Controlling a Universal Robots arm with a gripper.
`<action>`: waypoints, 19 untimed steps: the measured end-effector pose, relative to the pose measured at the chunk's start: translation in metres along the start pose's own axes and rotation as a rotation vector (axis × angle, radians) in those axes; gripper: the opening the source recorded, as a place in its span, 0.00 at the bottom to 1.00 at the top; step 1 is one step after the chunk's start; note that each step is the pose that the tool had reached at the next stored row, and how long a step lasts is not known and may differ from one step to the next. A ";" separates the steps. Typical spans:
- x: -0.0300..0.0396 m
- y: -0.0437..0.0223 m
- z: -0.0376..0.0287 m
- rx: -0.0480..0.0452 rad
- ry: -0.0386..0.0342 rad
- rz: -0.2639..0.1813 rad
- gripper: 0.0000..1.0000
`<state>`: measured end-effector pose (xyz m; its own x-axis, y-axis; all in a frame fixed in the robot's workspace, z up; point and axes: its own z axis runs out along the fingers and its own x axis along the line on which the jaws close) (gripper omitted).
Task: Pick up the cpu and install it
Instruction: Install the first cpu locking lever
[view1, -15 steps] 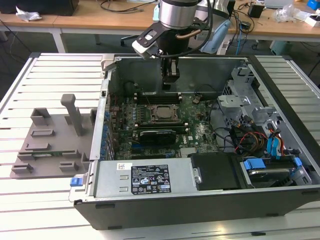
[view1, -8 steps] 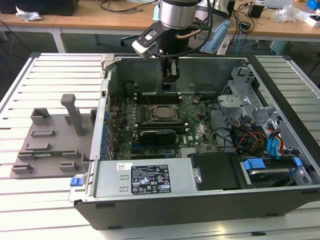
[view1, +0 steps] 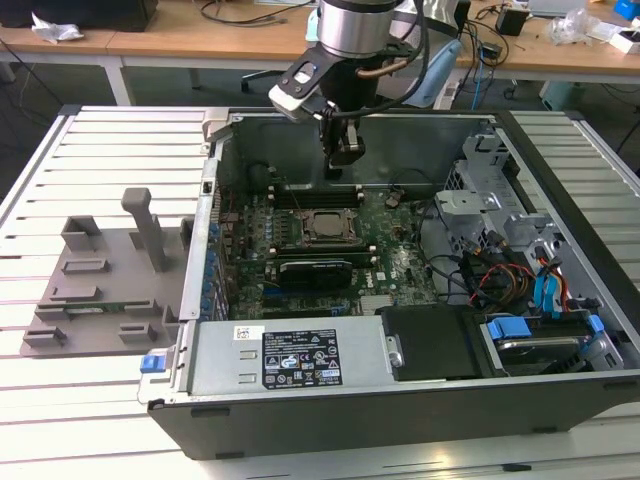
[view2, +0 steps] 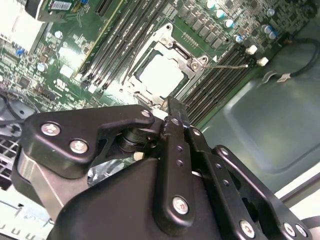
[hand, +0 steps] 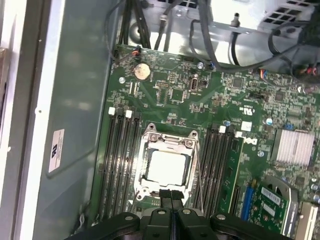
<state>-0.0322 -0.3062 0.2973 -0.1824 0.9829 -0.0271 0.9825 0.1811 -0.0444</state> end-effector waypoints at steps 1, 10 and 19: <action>0.0000 0.0000 0.0000 -0.0002 -0.0003 -0.008 0.11; 0.0000 0.0000 0.0000 -0.0030 -0.0049 -0.112 0.11; 0.0000 0.0000 0.0000 -0.0064 -0.0105 -0.238 0.11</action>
<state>-0.0322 -0.3062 0.2973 -0.4088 0.9122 -0.0271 0.9121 0.4075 -0.0444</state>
